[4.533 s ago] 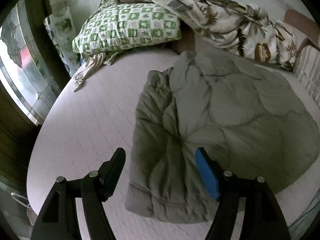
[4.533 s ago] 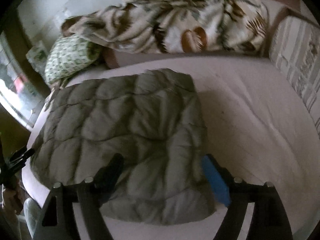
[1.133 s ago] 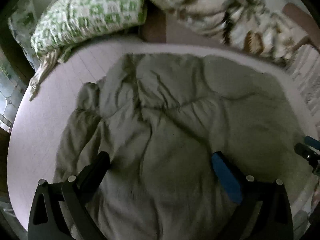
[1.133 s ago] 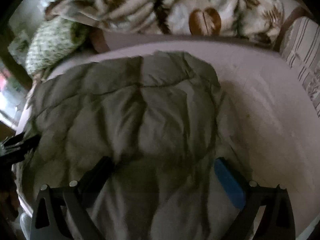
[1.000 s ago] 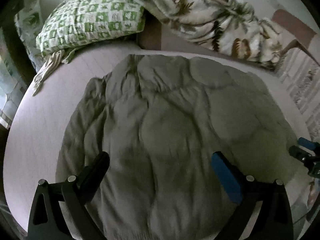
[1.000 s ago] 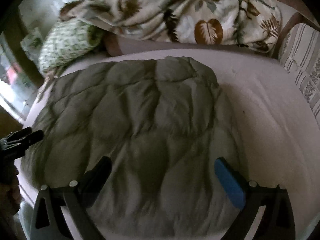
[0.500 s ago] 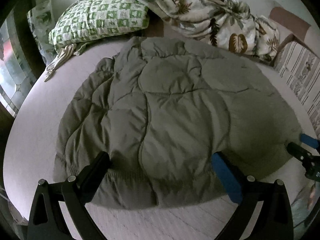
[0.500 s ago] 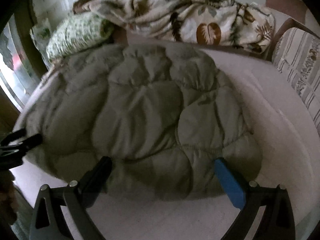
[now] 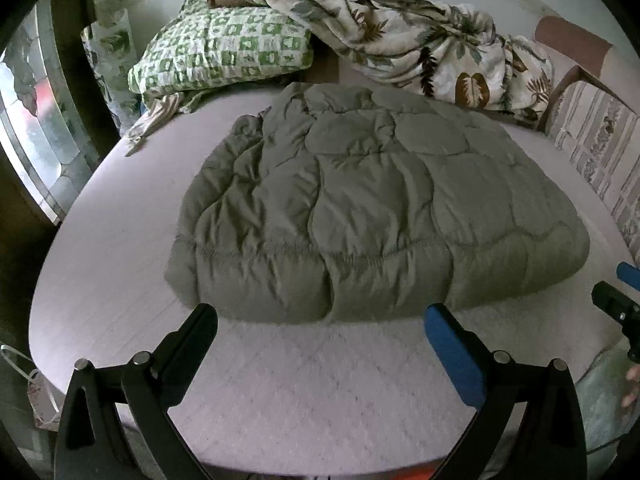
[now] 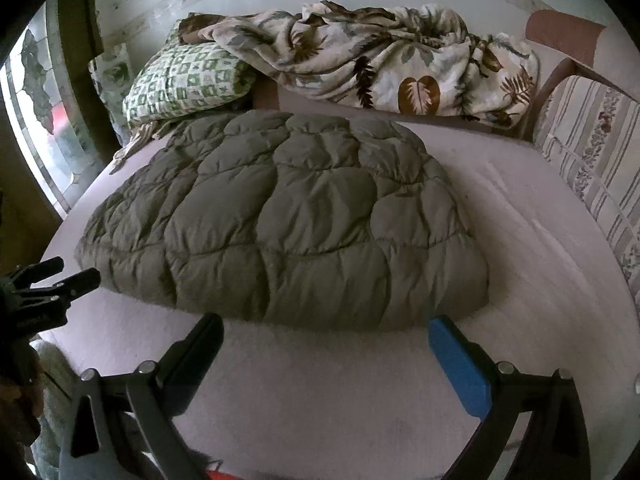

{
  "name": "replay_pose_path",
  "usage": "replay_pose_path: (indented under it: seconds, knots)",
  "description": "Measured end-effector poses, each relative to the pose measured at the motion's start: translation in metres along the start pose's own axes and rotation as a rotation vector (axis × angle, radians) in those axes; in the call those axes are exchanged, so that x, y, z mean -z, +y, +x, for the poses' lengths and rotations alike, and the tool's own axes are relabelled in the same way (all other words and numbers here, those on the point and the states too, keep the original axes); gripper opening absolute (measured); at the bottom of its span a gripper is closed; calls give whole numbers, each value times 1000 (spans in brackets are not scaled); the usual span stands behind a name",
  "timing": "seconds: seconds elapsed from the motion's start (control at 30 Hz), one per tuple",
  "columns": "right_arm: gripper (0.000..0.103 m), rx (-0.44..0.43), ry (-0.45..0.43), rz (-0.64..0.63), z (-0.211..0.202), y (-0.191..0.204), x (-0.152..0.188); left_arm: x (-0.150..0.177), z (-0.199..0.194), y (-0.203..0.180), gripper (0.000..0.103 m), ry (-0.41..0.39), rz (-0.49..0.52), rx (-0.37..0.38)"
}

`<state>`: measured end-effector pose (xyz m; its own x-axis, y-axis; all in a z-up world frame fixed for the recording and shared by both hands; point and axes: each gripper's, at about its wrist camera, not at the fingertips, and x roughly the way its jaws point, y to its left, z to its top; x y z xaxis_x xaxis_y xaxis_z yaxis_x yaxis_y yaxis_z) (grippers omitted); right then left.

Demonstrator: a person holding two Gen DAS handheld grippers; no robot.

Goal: Fold large clothes

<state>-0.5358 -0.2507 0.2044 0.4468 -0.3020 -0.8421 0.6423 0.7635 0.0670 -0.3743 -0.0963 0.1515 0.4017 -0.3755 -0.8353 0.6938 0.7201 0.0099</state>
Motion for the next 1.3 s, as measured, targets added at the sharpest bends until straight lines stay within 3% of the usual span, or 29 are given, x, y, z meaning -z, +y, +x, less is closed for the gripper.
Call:
replay_pose_path:
  seconds: [0.6,0.87,1.3]
  knots:
    - [103,-14,-23,13,-50,0,36,37,-64,-17,103,-124,117,-81]
    - [103,-23,-34,-9,-68,7,45,48,-89,-10,103,-183,91,-98]
    - [103,-37,-49,-31,-88,24,48,56,-115,15,103,-200,-20,-112]
